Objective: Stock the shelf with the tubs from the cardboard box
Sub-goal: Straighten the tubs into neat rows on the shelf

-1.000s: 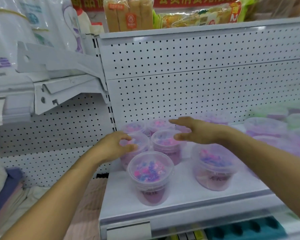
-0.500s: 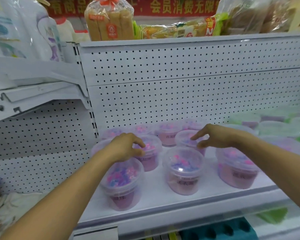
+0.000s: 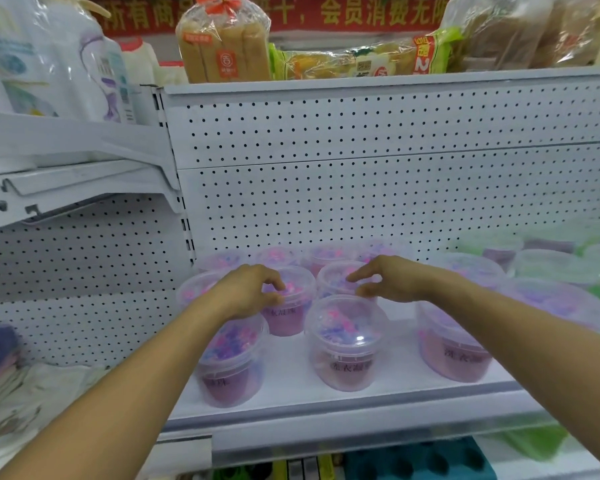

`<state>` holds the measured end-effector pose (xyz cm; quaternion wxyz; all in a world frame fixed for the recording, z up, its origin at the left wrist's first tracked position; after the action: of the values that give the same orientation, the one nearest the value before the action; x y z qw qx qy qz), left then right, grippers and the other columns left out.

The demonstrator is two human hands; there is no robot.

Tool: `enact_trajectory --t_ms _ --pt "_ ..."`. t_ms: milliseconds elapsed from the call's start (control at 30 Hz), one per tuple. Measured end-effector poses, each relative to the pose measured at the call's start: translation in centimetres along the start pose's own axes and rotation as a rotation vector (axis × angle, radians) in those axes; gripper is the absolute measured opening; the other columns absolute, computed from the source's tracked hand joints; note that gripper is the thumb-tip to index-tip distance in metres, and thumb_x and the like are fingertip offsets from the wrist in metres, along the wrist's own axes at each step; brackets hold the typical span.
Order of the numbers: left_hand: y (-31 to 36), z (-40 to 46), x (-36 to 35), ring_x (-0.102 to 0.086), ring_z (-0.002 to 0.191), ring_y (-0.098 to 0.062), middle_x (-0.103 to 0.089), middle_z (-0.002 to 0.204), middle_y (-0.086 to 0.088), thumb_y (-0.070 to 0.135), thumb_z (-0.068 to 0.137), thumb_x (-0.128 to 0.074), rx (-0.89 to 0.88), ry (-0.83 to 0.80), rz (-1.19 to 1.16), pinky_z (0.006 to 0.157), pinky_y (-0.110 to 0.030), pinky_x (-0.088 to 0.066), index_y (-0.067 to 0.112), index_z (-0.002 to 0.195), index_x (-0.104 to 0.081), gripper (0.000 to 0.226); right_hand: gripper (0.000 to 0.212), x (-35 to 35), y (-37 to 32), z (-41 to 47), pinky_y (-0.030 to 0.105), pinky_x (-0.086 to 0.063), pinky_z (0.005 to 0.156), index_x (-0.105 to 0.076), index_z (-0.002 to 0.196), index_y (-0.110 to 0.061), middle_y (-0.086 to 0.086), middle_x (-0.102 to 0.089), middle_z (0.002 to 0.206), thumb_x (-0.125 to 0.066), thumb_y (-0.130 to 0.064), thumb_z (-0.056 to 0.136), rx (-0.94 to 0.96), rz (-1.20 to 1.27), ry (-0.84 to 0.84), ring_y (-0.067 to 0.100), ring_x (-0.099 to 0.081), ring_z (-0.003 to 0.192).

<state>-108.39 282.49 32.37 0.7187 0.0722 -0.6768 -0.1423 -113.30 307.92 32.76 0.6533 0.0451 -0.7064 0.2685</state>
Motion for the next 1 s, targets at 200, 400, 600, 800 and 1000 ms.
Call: enact_trajectory --t_ms 200,400,600,800,1000 --pt "2.6 -0.4 -0.4 -0.053 0.118 -0.018 -0.054 0.137 0.005 0.041 0.094 -0.052 -0.043 0.126 0.017 0.096 -0.032 -0.043 0.03 0.126 -0.057 0.034 0.041 6.3 6.5 -4.4 0.033 -0.035 0.105 -0.056 0.132 -0.026 -0.003 -0.048 0.143 -0.059 -0.034 0.092 -0.161 -0.017 0.188 0.02 -0.049 0.126" --pt "7.9 1.2 -2.6 -0.049 0.126 -0.013 -0.051 0.139 0.012 0.042 0.093 -0.052 -0.195 0.03 -0.131 0.1 -0.026 -0.037 0.035 0.127 -0.057 0.035 0.032 5.5 12.4 -5.7 0.035 -0.044 0.101 -0.067 0.116 -0.012 0.002 -0.062 0.13 -0.056 -0.023 0.088 -0.352 -0.122 0.044 0.026 -0.058 0.117" --pt "8.6 1.8 -3.7 -0.049 0.123 -0.011 -0.055 0.136 0.011 0.04 0.093 -0.053 -0.159 -0.041 -0.071 0.102 -0.028 -0.036 0.033 0.125 -0.059 0.033 0.032 4.9 11.1 -5.6 0.024 -0.042 0.091 -0.065 0.122 -0.025 -0.005 -0.063 0.127 -0.053 -0.019 0.093 -0.241 -0.177 0.07 0.019 -0.058 0.115" --pt "9.1 1.6 -3.6 -0.051 0.119 -0.012 -0.055 0.135 0.009 0.039 0.093 -0.054 -0.122 -0.024 -0.073 0.089 -0.021 -0.033 0.033 0.126 -0.059 0.034 0.026 3.9 9.6 -3.9 0.024 -0.042 0.095 -0.07 0.115 -0.027 -0.008 -0.065 0.124 -0.057 -0.024 0.092 -0.071 -0.081 0.089 0.014 -0.059 0.112" --pt "9.1 1.7 -3.7 -0.052 0.118 -0.014 -0.056 0.135 0.008 0.038 0.093 -0.054 -0.115 -0.025 -0.065 0.09 -0.023 -0.036 0.033 0.125 -0.058 0.032 0.027 3.6 9.2 -3.7 0.026 -0.041 0.099 -0.068 0.116 -0.033 -0.013 -0.061 0.129 -0.056 -0.027 0.092 -0.048 -0.053 0.042 0.011 -0.057 0.116"
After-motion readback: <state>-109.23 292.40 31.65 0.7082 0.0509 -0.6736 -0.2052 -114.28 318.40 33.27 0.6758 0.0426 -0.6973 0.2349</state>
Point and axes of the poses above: each hand's wrist, its own z-axis towards the middle knuckle, its own x-axis out of the back of the hand, y = z × x, the point moved 2 cm from there along z, towards the middle knuckle
